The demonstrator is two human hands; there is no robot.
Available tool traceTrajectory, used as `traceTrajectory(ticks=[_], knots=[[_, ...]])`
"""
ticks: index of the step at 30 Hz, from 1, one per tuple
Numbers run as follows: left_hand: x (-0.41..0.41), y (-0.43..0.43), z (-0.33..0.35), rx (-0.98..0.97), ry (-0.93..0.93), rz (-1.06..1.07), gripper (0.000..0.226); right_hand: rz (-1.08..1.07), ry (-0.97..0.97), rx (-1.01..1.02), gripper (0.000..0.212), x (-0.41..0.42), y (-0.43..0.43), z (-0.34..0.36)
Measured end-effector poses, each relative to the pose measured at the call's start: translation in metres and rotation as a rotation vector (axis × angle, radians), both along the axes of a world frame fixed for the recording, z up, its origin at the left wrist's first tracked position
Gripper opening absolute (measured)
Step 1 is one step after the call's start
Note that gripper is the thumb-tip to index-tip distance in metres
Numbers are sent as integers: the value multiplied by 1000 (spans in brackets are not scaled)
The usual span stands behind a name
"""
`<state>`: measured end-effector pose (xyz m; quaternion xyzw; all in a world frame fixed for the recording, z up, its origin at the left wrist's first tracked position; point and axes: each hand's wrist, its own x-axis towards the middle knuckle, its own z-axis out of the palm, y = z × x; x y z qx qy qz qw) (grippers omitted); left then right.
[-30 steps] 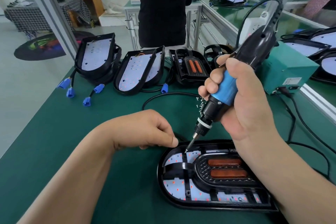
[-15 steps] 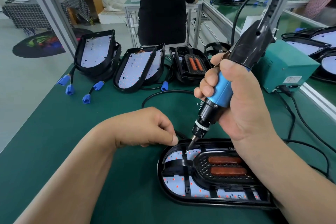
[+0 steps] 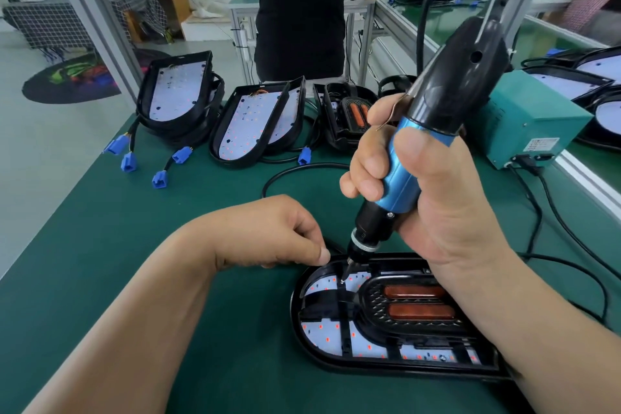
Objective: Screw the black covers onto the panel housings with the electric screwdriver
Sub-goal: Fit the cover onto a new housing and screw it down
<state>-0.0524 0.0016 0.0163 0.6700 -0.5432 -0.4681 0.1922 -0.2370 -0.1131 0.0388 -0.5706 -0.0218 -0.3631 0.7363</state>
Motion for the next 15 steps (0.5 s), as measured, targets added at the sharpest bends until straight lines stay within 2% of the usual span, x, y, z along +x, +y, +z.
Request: traceTrajectory(ticks=[5,11,15], knots=[[-1,-1,0,-4,-24,-6,16,96,32,6,46,1,1,4],[-3,-1,1,-8,-80,-4,15,154,50,2,42,4,-2,3],[-3,-1,2,-7,-77,-7,16,213,-10,8,46,2,-7,-1]])
